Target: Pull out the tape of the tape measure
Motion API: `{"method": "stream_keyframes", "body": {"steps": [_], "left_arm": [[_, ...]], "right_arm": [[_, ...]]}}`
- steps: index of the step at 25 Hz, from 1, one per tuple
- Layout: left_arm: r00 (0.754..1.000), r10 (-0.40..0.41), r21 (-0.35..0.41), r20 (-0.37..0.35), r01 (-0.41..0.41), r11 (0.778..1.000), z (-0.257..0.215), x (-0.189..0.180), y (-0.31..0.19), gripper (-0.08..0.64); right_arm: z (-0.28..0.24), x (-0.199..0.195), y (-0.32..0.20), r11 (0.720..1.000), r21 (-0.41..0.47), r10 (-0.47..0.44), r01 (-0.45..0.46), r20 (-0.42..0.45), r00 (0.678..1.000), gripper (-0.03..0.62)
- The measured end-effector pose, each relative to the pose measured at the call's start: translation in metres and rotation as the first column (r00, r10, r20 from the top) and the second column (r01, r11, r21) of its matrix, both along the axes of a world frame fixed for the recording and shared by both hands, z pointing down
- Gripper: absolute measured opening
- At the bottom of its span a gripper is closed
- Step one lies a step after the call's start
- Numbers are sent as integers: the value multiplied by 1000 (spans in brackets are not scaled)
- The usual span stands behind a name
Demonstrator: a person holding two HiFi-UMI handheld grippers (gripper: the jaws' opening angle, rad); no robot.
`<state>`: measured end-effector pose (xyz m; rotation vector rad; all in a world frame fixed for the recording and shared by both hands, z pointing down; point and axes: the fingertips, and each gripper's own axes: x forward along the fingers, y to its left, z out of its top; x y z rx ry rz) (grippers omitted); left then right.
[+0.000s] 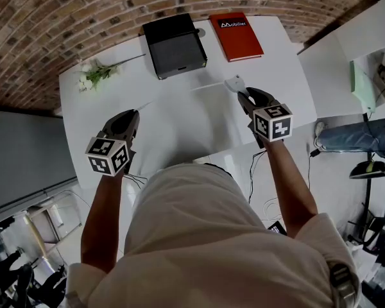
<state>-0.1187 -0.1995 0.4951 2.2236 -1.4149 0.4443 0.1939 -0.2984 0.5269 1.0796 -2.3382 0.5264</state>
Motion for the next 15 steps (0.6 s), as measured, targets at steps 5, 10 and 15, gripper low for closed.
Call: {"method": "stream_keyframes", "body": {"steps": [5, 10, 15], "left_arm": [[1000, -10, -32, 21, 10, 999, 15, 5, -7, 28], [999, -21, -70, 36, 23, 997, 35, 8, -15, 28], [997, -35, -104, 64, 41, 994, 54, 7, -22, 28]], "right_arm": [[15, 2, -7, 1000, -6, 0, 0, -13, 1000, 130], [39, 6, -15, 1000, -21, 8, -9, -22, 1000, 130], [55, 5, -20, 999, -32, -8, 6, -37, 999, 130]]}}
